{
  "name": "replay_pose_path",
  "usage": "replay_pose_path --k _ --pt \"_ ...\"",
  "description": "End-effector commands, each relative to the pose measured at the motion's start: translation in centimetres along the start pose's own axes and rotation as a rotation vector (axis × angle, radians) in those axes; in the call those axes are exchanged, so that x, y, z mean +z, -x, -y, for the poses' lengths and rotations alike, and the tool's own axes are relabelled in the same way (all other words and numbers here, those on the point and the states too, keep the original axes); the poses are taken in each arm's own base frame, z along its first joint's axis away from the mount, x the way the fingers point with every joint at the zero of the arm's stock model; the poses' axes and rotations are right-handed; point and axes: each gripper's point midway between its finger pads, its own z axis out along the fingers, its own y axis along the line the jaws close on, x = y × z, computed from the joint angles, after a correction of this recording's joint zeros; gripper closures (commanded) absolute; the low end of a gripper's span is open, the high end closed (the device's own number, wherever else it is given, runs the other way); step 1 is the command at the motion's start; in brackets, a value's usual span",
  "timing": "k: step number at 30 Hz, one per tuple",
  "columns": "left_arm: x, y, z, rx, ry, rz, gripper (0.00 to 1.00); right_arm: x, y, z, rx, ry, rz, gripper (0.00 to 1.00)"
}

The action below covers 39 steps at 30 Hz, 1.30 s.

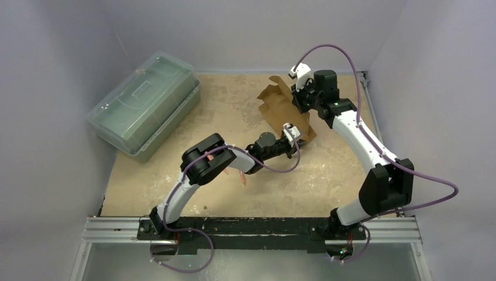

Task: Fold the paper box
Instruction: Fold the paper box at the center of the board.

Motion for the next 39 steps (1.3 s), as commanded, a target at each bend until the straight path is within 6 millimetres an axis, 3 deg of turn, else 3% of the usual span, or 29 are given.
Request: replay_pose_path --k 1,5,12,21,39 --pt "-1.9 3.2 0.5 -0.018 0.007 0.057 1.0 -2.3 2.6 0.6 -0.048 -0.051 0.072 1.0" --pt "-4.1 4.1 0.8 -0.061 -0.005 0.071 1.0 -2.8 2.6 -0.3 -0.084 -0.005 0.09 1.0" --pt "-7.3 3.4 0.6 -0.147 -0.022 0.073 1.0 -3.1 2.0 -1.3 -0.177 0.009 0.087 1.0" --pt "-8.8 3.2 0.7 -0.179 -0.037 0.083 1.0 -3.3 0.5 -5.7 -0.252 0.086 0.1 1.0" --pt "-12.0 1.5 0.1 -0.263 -0.039 0.051 1.0 -3.6 -0.8 -8.0 -0.3 0.123 0.074 1.0"
